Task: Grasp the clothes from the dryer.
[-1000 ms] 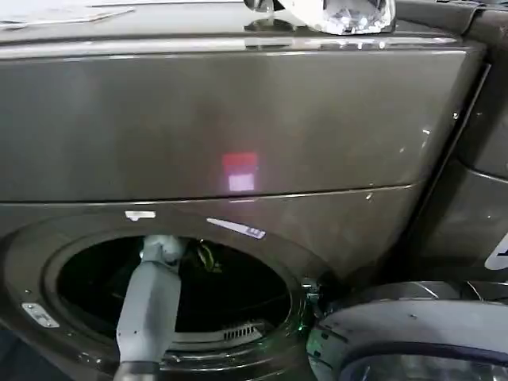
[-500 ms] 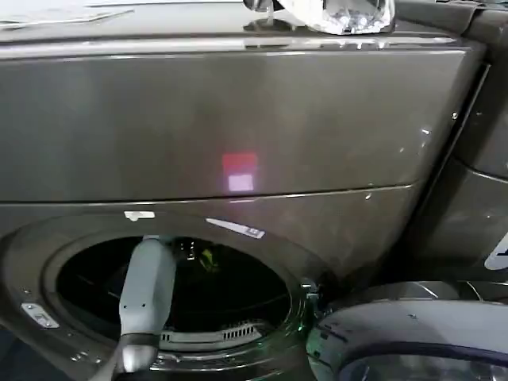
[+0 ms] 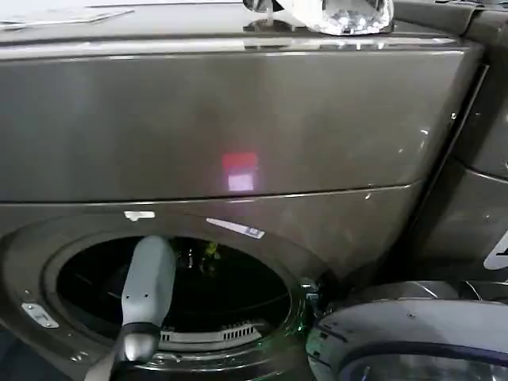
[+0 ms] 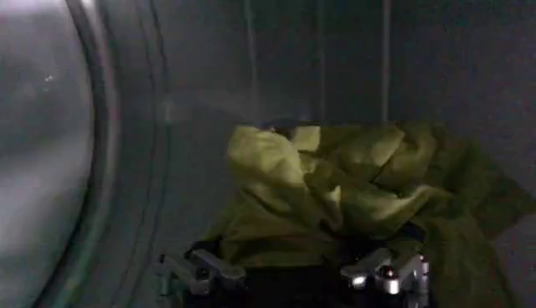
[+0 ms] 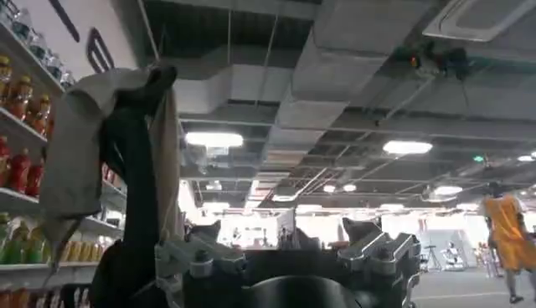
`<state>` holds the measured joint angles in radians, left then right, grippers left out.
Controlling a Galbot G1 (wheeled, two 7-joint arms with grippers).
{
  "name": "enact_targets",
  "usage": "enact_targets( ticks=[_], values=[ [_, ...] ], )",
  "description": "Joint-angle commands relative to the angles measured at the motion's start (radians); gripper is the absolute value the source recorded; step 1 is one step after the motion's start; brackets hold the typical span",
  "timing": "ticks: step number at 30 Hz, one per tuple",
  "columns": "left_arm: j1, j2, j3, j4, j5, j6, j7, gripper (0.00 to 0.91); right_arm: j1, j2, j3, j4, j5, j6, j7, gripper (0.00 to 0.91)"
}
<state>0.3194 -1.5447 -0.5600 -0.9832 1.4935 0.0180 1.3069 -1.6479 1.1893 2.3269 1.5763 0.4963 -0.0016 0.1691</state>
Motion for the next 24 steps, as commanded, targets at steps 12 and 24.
enact_targets(
  ticks=[12,24],
  values=[
    [0.015,-0.011,0.002,-0.061,-0.299,0.015,-0.186,0.0,0.002,0.005,-0.009,0.0,-0.018,0.02,0.008,0.907],
    [0.065,-0.067,0.028,-0.179,-0.954,0.281,-0.982,0.0,0.006,0.009,-0.015,0.001,-0.076,0.049,0.0,0.907]
  ],
)
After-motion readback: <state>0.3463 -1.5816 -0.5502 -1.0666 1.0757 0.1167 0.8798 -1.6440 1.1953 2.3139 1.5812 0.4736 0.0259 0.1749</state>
